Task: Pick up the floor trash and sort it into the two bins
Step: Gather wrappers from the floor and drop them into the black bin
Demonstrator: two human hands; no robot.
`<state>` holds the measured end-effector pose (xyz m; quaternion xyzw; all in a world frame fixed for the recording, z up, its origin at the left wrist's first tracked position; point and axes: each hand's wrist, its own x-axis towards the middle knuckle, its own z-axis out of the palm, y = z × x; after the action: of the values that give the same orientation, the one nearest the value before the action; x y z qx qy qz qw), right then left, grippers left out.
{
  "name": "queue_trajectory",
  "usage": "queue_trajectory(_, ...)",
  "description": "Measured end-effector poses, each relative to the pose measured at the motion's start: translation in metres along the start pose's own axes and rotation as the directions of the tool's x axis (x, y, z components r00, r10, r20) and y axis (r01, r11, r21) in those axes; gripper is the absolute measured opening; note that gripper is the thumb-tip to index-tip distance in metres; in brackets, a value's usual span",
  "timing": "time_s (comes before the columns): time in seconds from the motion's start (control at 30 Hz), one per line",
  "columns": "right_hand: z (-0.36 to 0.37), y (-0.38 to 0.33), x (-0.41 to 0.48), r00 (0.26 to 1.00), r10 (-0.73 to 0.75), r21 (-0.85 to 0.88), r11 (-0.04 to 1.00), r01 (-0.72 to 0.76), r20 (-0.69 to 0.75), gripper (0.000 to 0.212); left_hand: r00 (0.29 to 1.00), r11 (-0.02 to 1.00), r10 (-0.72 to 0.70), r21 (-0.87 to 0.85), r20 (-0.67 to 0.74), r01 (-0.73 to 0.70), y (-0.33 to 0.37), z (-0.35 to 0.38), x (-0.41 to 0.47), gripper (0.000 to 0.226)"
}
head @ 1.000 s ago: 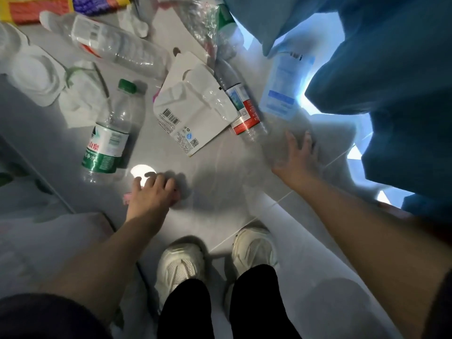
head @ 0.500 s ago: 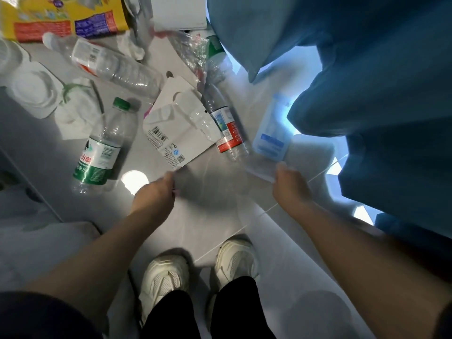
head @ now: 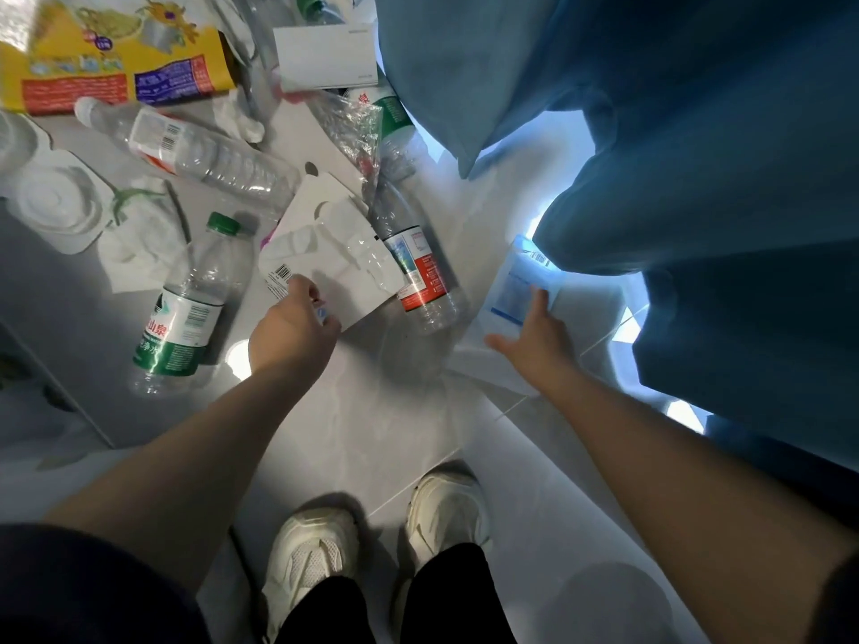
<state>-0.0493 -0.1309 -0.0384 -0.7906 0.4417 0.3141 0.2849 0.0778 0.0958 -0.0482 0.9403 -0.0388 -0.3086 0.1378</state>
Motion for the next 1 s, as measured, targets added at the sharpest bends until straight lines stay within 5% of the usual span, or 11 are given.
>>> queue_trajectory(0.13,0.008,-0.010,0.026,0.972,0.233,0.123,0.965,-0.230,-0.014,0.105,0.994,0.988,0.057,-0.136,-0.092,-0.070,-0.005,0.000,0.019,0.058)
queue_trajectory(0.4,0.030,-0.009,0.035,0.943,0.307,0.173,0.943,-0.284,-0.127,0.069,0.977,0.972,0.011,-0.227,-0.213,-0.061,-0.004,-0.017,0.037,0.054)
queue_trajectory(0.6,0.023,-0.011,0.033,0.921,0.375,0.286,0.899,-0.333,-0.105,0.106,0.965,0.980,0.064,-0.165,-0.253,-0.108,0.004,-0.037,0.054,0.077)
queue_trajectory(0.83,0.027,-0.007,0.033,0.914,0.400,0.310,0.879,-0.363,-0.066,0.061,0.963,0.979,0.043,-0.183,-0.267,-0.095,0.004,-0.050,0.067,0.087)
queue_trajectory(1.0,0.025,-0.006,0.039,0.939,0.341,0.242,0.916,-0.319,-0.052,0.052,0.940,0.972,0.017,-0.215,-0.341,-0.095,0.013,-0.064,0.088,0.086)
